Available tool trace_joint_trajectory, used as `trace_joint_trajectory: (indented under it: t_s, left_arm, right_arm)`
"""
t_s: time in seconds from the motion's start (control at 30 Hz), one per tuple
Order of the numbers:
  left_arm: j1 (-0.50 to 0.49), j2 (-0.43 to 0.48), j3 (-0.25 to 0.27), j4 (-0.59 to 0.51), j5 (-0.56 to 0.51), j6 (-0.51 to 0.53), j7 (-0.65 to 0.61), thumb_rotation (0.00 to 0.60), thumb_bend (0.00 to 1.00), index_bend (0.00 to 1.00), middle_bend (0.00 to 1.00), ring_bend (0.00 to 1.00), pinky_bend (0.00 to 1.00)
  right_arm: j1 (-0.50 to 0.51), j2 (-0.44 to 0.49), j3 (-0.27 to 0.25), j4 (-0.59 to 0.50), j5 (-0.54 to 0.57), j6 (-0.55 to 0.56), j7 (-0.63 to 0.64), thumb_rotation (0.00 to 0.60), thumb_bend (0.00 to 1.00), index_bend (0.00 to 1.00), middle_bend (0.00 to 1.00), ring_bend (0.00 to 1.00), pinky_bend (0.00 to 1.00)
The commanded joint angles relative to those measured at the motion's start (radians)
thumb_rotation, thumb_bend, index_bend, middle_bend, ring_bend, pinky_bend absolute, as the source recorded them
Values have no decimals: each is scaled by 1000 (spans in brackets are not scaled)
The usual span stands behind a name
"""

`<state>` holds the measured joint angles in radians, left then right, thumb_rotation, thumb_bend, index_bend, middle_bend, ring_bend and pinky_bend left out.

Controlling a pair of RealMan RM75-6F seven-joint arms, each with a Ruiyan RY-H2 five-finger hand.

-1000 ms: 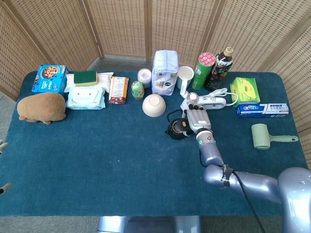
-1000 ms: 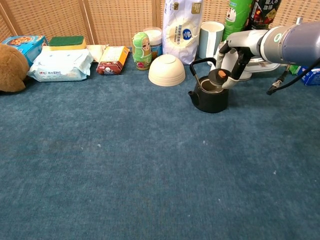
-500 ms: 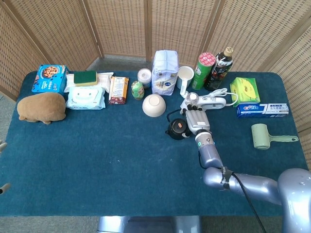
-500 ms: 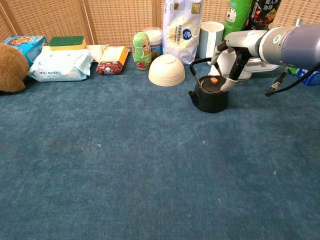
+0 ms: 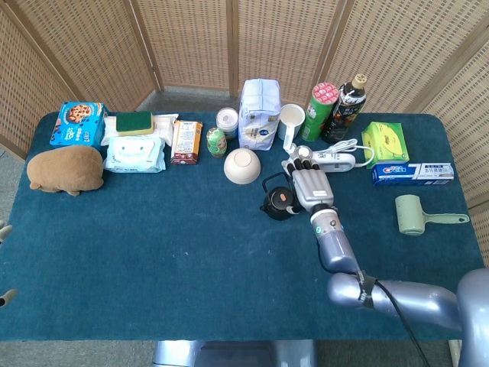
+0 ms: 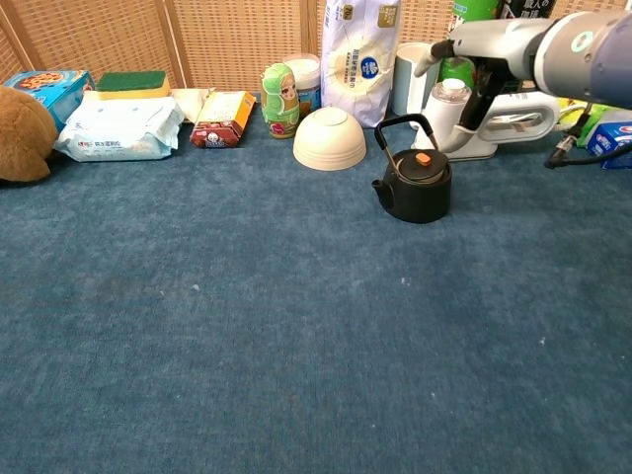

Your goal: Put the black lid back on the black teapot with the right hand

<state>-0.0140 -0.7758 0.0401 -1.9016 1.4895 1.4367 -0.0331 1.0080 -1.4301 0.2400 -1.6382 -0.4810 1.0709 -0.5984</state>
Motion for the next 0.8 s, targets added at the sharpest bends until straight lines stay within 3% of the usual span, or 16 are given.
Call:
trace_joint_trajectory:
  t_s: [0.03,0.27,0.37,0.57,0.8]
  left_arm:
    - [-2,-1,0,1,-2,-4,2,600,123,0,0,0,42]
    - [-9,-4,1,1,-5,-19,11,600,123,0,0,0,43]
    - [-9,-5,0,-1,-6,-18,13,600,123,0,0,0,43]
    - [-6,-6,1,-7,-2,-10,18,600,122,0,0,0,43]
    - [-8,-12,-2,-8,-9,-12,31,600,123,0,0,0,43]
  right_arm:
    - [-51,37,-28,-67,-113,61,33,600,193,122,41,14,0]
    - [-134,83,-82,-116,-304,122,95,600,171,122,62,37,4]
    - [-151,86,-88,-108,-335,127,117,600,161,122,65,38,6]
    - [-170,69,-78,-58,-379,124,158,600,131,111,64,31,7]
    - [-152,-36,-42,81,-386,106,176,600,114,101,62,26,6]
